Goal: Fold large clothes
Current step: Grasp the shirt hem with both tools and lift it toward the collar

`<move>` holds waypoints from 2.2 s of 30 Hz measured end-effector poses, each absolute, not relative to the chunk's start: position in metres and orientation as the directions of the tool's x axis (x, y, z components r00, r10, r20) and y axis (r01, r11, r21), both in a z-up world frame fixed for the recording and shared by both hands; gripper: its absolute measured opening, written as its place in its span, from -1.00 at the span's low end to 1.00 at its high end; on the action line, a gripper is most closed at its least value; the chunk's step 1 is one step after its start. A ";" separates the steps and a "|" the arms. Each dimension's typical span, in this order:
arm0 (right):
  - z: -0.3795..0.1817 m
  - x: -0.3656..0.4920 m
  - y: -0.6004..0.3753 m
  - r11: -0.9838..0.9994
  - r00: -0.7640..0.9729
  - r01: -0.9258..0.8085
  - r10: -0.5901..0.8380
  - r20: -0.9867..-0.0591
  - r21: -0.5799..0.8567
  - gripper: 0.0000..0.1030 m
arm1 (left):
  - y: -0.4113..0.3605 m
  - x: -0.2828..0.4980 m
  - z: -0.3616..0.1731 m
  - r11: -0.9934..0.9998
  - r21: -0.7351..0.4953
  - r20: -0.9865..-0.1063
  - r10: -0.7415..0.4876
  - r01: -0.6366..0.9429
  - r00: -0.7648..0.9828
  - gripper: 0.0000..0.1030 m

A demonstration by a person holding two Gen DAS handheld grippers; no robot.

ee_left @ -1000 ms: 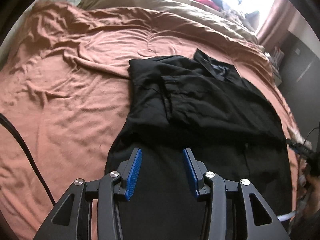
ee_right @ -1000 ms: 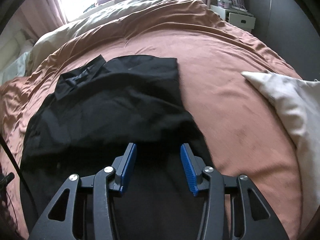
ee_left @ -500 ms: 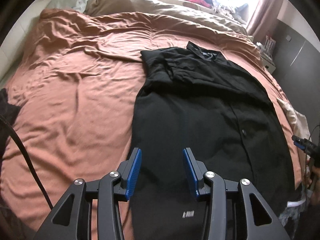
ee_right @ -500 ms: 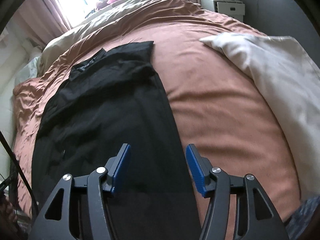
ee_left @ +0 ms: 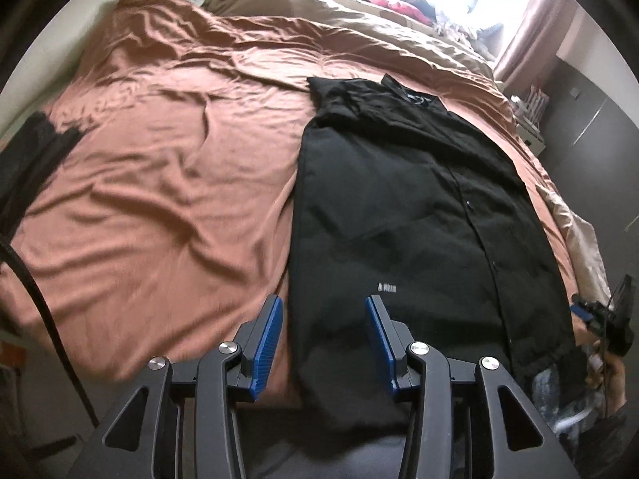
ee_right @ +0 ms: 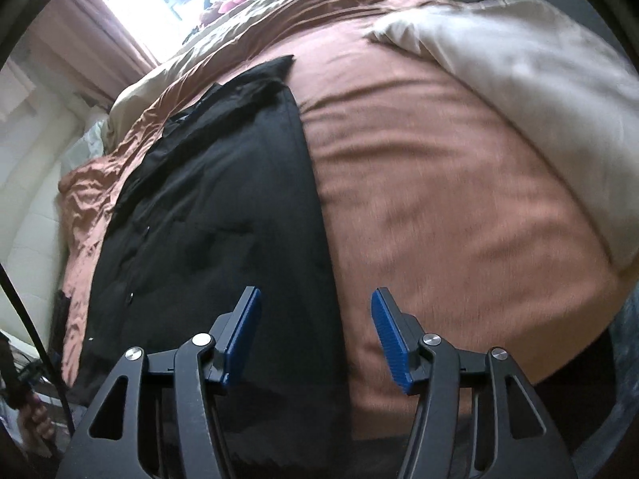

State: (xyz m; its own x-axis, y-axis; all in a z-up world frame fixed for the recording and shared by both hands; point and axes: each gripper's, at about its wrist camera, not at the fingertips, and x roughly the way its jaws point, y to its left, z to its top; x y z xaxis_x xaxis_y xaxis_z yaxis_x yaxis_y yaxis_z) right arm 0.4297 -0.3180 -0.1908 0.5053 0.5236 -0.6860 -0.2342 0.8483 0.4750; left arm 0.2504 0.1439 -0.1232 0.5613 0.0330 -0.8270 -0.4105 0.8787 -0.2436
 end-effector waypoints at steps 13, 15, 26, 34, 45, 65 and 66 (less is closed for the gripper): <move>-0.242 0.374 -0.361 0.550 0.474 -0.218 0.782 -0.405 0.806 0.07 | 0.157 0.213 -0.147 0.817 -0.360 -0.797 -0.017 -0.451 0.604 0.48; -0.246 0.368 -0.365 0.521 0.469 -0.224 0.798 -0.378 0.824 0.07 | 0.158 0.211 -0.152 0.805 -0.395 -0.787 -0.047 -0.442 0.616 0.48; -0.253 0.368 -0.368 0.479 0.487 -0.213 0.807 -0.333 0.851 -0.27 | 0.162 0.226 -0.191 0.731 -0.535 -0.769 -0.213 -0.424 0.603 -0.08; -0.253 0.367 -0.353 0.479 0.508 -0.175 0.792 -0.338 0.860 -0.55 | 0.170 0.246 -0.213 0.627 -0.666 -0.694 -0.321 -0.404 0.645 -0.19; -0.186 0.343 -0.346 0.490 0.566 -0.237 0.772 -0.291 0.839 -0.92 | 0.174 0.223 -0.211 0.520 -0.772 -0.603 -0.419 -0.365 0.678 -0.82; -0.088 0.212 -0.384 0.459 0.554 -0.400 0.811 -0.190 0.793 -0.93 | 0.175 0.105 -0.016 0.596 -0.793 -0.375 -0.314 -0.126 0.872 -0.84; -0.084 0.204 -0.387 0.456 0.554 -0.412 0.813 -0.181 0.789 -0.93 | 0.175 0.097 -0.009 0.594 -0.796 -0.361 -0.309 -0.118 0.880 -0.84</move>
State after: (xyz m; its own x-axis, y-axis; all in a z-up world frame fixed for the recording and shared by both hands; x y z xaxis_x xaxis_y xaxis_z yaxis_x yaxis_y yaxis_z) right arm 0.2042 -0.3866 -0.0835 0.5535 0.8130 -0.1806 -0.4119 0.4557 0.7891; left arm 0.0972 0.1754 -0.0088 0.8799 -0.3095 -0.3607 -0.1176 0.5936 -0.7961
